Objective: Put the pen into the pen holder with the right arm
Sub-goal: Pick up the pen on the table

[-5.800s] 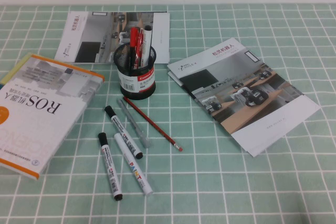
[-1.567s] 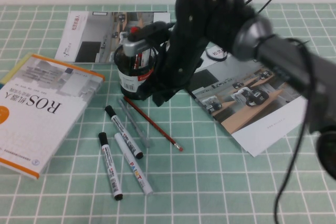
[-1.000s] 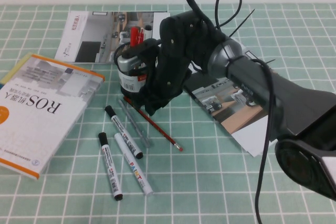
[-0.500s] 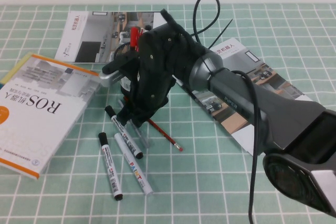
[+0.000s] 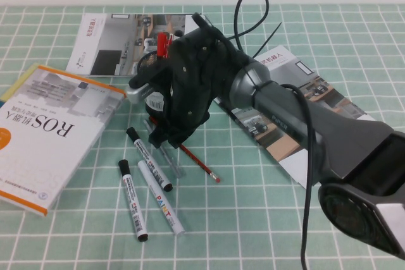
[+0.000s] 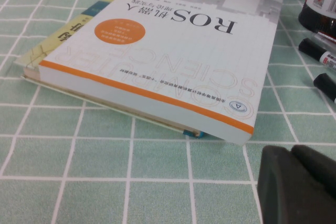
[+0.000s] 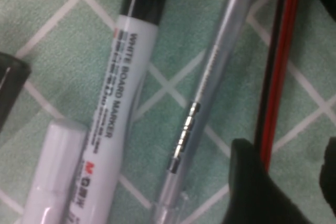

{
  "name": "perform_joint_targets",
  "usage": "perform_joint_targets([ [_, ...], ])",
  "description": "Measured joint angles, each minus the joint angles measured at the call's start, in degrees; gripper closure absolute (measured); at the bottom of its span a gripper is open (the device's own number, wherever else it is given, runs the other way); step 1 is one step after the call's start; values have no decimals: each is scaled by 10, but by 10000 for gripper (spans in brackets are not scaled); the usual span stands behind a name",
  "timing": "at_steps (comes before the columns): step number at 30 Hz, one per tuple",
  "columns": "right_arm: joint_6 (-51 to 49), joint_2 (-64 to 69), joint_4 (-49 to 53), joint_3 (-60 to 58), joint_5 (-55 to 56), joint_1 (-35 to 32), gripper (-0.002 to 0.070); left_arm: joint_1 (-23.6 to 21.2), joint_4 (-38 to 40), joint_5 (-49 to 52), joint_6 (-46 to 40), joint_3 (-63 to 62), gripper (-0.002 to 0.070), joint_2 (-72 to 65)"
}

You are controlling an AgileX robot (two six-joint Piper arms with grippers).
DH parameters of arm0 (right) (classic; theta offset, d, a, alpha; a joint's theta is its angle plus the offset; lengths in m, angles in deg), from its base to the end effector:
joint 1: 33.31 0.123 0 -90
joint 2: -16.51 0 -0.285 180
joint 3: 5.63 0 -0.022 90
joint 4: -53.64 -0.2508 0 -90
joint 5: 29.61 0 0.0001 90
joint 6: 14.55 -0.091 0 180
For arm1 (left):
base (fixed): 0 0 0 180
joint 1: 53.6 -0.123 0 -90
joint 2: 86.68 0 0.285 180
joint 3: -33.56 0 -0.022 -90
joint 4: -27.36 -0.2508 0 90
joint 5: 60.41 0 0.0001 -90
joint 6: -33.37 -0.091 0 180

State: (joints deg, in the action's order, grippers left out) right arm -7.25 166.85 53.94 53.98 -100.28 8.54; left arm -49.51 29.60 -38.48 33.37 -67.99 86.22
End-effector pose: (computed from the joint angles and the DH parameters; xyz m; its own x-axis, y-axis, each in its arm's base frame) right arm 0.3933 0.3517 0.1966 -0.6143 -0.7231 -0.3157 -0.7514 0.6583 -0.0457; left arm 0.0521 -0.0051 0.1722 -0.3022 -0.0147 -0.9531 0.0743 0.9965 -0.0390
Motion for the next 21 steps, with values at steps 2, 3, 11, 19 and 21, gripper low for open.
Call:
perform_joint_targets([
  [2, 0, 1, -12, 0, 0, -6, 410, 0, 0, 0, 0, 0, 679, 0],
  [3, 0, 1, -23, 0, 0, -8, 410, 0, 0, 0, 0, 0, 679, 0],
  [11, 0, 5, -63, 0, 0, -17, 412, 0, 0, 0, 0, 0, 679, 0],
  [19, 0, 10, -63, 0, 0, -17, 448, 0, 0, 0, 0, 0, 679, 0],
  [21, 0, 10, -63, 0, 0, -18, 455, 0, 0, 0, 0, 0, 679, 0],
])
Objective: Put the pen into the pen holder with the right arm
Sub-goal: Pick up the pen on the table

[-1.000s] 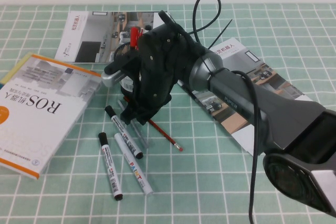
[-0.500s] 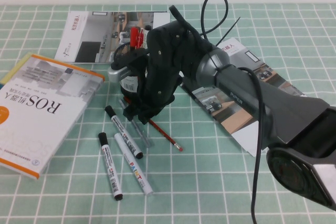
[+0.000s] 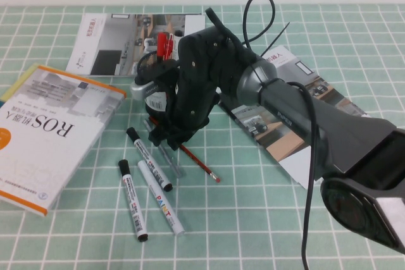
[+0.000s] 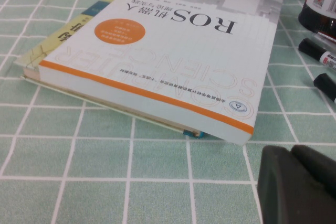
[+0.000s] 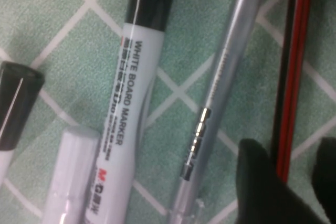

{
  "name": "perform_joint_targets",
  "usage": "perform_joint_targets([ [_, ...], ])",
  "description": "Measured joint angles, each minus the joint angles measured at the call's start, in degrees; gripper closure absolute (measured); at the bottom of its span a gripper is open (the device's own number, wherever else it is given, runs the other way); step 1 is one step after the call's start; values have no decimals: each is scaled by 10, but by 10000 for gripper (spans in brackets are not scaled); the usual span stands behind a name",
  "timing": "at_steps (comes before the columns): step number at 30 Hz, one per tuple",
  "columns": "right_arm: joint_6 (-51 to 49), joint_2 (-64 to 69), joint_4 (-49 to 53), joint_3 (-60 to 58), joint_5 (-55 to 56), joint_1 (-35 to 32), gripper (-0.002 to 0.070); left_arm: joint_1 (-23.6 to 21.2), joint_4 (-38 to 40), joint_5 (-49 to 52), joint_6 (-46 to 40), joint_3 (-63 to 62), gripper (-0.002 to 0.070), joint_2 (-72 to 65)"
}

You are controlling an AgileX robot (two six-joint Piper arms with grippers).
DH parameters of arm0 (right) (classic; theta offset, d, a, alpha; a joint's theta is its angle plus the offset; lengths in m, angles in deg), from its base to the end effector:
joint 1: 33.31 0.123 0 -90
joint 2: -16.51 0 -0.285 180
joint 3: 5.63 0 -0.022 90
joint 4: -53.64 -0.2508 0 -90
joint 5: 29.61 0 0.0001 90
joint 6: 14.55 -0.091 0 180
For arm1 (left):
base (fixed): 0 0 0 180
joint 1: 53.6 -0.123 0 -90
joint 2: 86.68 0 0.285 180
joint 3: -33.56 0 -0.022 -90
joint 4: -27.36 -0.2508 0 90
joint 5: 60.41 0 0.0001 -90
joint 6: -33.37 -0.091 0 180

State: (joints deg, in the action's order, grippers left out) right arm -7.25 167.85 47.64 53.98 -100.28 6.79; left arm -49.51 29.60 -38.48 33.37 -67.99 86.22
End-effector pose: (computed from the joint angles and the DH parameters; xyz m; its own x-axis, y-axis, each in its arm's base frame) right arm 0.3988 0.3475 0.1878 -0.6642 -0.6796 -0.3114 -0.7285 0.6819 0.0654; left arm 0.0521 -0.0051 0.1722 -0.3022 -0.0147 -0.9531 0.0743 0.9965 -0.0390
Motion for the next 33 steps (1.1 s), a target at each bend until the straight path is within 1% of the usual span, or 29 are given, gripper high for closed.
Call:
perform_joint_targets([
  [8, 1, 1, 0, 0, 0, -1, 461, 0, 0, 0, 0, 0, 679, 0],
  [10, 1, 1, 0, 0, 0, -1, 471, 0, 0, 0, 0, 0, 679, 0],
  [13, 1, 1, 6, 0, 0, -1, 522, 0, 0, 0, 0, 0, 679, 0],
  [17, 1, 1, 18, 0, 1, -1, 630, 0, 0, 0, 0, 0, 679, 0],
  [19, 1, 1, 20, 0, 1, -1, 657, 0, 0, 0, 0, 0, 679, 0],
  [25, 1, 0, 21, -3, 2, -1, 666, 0, 0, 0, 0, 0, 679, 0],
  [33, 10, -63, 20, -105, 4, -1, 667, 0, 0, 0, 0, 0, 679, 0],
])
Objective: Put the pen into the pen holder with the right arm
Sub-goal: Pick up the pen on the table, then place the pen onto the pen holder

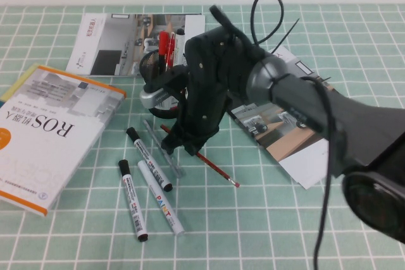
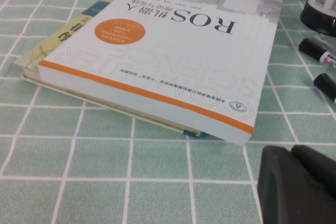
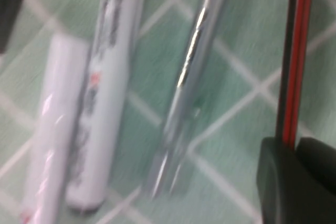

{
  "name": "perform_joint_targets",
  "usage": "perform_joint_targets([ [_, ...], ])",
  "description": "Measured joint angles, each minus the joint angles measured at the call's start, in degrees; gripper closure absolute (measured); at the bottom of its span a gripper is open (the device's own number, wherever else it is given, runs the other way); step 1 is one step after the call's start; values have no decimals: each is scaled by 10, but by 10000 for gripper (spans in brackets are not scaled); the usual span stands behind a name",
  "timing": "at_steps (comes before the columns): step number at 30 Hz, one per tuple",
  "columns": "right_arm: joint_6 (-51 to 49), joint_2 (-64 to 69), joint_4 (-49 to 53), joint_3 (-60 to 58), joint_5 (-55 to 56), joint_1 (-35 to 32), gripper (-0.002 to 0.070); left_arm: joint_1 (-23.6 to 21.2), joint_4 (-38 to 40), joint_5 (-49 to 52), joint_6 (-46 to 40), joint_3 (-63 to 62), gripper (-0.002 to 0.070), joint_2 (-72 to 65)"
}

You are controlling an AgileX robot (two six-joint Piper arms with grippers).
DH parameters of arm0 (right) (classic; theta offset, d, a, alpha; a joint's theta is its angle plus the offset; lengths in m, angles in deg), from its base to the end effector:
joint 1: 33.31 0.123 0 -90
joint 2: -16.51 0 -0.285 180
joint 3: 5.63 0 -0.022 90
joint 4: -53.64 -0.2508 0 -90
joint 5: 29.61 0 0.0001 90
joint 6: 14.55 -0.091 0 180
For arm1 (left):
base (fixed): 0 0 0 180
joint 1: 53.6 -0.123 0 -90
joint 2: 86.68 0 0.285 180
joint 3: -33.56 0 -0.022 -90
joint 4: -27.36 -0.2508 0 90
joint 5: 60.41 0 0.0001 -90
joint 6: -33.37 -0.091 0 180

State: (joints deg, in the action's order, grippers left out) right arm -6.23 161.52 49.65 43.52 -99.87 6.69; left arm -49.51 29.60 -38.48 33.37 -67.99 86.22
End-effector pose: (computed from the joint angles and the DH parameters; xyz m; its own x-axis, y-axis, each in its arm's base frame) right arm 0.3845 0.3304 0.1945 -0.6587 -0.7108 -0.2466 -0.7389 0.6730 0.0339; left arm 0.0521 -0.0051 0.1722 -0.3022 -0.0147 -0.9531 0.0743 0.9965 -0.0390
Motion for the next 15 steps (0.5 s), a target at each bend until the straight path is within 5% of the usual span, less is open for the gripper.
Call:
perform_joint_targets([
  [15, 1, -162, -19, -31, -6, 36, 667, 0, 0, 0, 0, 0, 679, 0],
])
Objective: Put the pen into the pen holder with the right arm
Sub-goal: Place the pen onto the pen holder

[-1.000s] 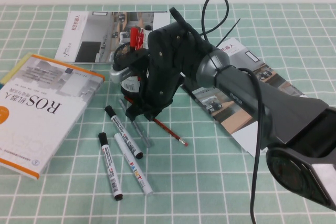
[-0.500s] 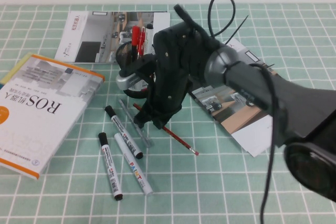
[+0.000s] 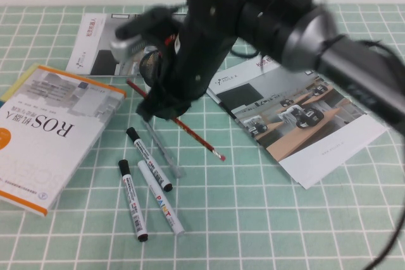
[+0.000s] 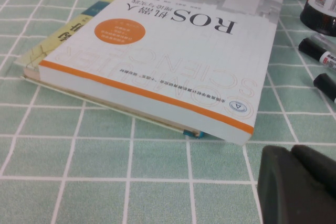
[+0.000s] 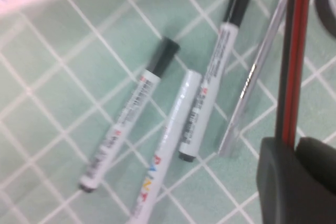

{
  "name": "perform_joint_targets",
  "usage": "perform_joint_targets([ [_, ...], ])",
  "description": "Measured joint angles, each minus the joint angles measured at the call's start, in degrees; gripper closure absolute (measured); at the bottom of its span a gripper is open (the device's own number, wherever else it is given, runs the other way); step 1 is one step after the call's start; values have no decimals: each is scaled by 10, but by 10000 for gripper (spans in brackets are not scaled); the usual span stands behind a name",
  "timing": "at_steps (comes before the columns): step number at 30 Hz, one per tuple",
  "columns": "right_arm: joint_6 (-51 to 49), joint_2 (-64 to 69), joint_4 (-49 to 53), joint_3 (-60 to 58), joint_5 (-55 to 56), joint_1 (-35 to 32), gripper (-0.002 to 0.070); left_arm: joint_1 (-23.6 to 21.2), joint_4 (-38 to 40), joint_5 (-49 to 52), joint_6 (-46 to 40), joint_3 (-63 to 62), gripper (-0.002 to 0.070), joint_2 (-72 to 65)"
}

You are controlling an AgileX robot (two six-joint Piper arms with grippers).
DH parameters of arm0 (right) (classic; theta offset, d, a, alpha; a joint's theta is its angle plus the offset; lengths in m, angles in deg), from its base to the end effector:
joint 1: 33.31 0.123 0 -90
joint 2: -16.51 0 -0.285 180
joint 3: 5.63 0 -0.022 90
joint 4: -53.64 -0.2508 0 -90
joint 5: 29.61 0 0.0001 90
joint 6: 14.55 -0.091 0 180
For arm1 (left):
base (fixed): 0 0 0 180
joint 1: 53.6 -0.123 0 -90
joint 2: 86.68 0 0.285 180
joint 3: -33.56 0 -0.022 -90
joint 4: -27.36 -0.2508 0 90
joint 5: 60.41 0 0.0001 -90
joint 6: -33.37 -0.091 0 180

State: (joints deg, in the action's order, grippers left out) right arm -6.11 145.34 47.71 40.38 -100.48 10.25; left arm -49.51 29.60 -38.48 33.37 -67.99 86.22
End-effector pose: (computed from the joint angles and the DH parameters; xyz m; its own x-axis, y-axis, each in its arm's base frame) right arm 0.3308 0.3269 0.3170 -0.5638 -0.6914 -0.4518 -0.7860 0.6171 0.0366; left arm 0.0521 -0.0051 0.1722 -0.3022 -0.0147 -0.9531 0.0743 0.9965 -0.0390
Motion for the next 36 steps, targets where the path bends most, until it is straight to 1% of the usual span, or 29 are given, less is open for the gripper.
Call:
perform_joint_targets([
  [7, 0, -61, -9, -3, 0, -5, 667, 0, 0, 0, 0, 0, 679, 0],
  [10, 1, -87, -9, -35, 58, -6, 667, 0, 0, 0, 0, 0, 679, 0],
  [13, 1, -111, -11, -93, 177, -7, 667, 0, 0, 0, 0, 0, 679, 0],
  [19, 2, -132, -32, -259, 471, -18, 667, 0, 0, 0, 0, 0, 679, 0],
  [24, 2, -132, -43, -380, 754, -18, 667, 0, 0, 0, 0, 0, 679, 0],
  [26, -15, -132, -31, -420, 863, -18, 667, 0, 0, 0, 0, 0, 679, 0],
  [29, -66, -126, 15, -460, 1016, -19, 667, 0, 0, 0, 0, 0, 679, 0],
  [32, -84, -105, 42, -457, 1085, -19, 667, 0, 0, 0, 0, 0, 679, 0],
  [36, -88, -62, 46, -423, 1104, -19, 667, 0, 0, 0, 0, 0, 679, 0],
])
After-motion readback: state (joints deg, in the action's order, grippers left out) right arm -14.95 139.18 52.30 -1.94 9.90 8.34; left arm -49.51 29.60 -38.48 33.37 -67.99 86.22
